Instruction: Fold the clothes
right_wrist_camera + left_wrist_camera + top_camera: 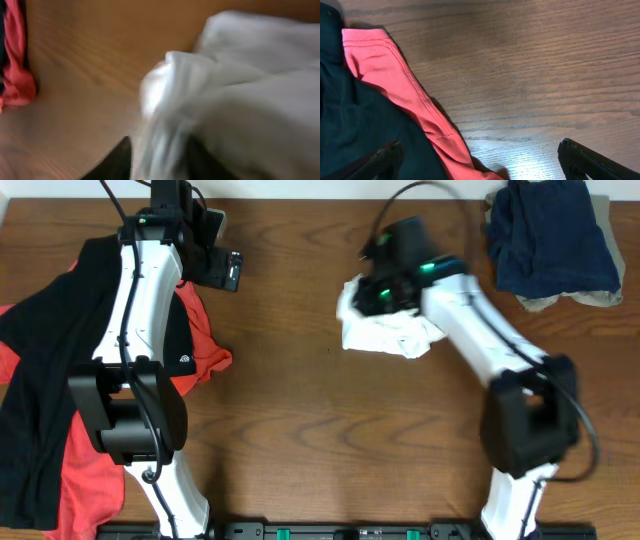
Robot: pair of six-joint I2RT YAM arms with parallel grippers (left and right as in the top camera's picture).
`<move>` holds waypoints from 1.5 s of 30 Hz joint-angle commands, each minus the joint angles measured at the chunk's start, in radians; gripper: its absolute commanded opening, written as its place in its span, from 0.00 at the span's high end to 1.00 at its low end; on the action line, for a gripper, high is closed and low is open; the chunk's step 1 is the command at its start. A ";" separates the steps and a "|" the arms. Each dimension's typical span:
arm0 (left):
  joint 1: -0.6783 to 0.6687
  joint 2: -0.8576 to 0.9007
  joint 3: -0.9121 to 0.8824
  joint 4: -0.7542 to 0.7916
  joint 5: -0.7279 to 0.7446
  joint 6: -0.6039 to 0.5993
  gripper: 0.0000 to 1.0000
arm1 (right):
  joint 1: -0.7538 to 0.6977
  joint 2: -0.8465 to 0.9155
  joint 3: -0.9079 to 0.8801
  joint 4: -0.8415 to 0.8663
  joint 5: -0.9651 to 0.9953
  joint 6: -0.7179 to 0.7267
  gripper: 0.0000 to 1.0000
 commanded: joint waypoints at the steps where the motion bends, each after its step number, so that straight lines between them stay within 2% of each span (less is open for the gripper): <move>1: 0.002 -0.005 -0.001 0.001 -0.004 -0.013 0.01 | 0.056 0.000 0.014 0.001 -0.055 -0.017 0.58; 3: 0.002 -0.005 -0.001 0.005 -0.004 -0.013 0.00 | 0.074 -0.006 0.036 -0.030 -0.055 -0.032 0.54; 7: 0.002 -0.005 -0.001 0.011 -0.003 -0.013 0.00 | 0.069 -0.018 0.179 -0.196 -0.043 -0.063 0.50; 13: 0.002 -0.005 -0.001 0.012 -0.002 -0.013 0.01 | -0.006 -0.026 0.414 -0.489 0.122 -0.107 0.49; 20: 0.002 -0.005 -0.001 0.016 -0.002 -0.013 0.01 | -0.065 -0.023 0.351 -0.661 0.274 -0.204 0.50; 24: 0.002 -0.005 -0.001 0.016 -0.002 -0.013 0.01 | -0.085 -0.023 0.262 -0.637 0.301 -0.242 0.49; 33: 0.002 -0.005 -0.001 0.016 -0.002 -0.013 0.00 | -0.095 -0.023 0.094 -0.394 0.392 -0.306 0.48; 39: 0.002 -0.005 -0.001 0.016 -0.002 -0.013 0.01 | -0.098 -0.022 0.036 -0.312 0.390 -0.309 0.46; 43: 0.002 -0.005 -0.001 0.016 -0.002 -0.013 0.01 | -0.098 -0.022 0.014 -0.298 0.367 -0.310 0.53; 45: 0.002 -0.005 -0.001 0.016 -0.002 -0.013 0.01 | -0.098 -0.022 0.014 -0.295 0.361 -0.313 0.65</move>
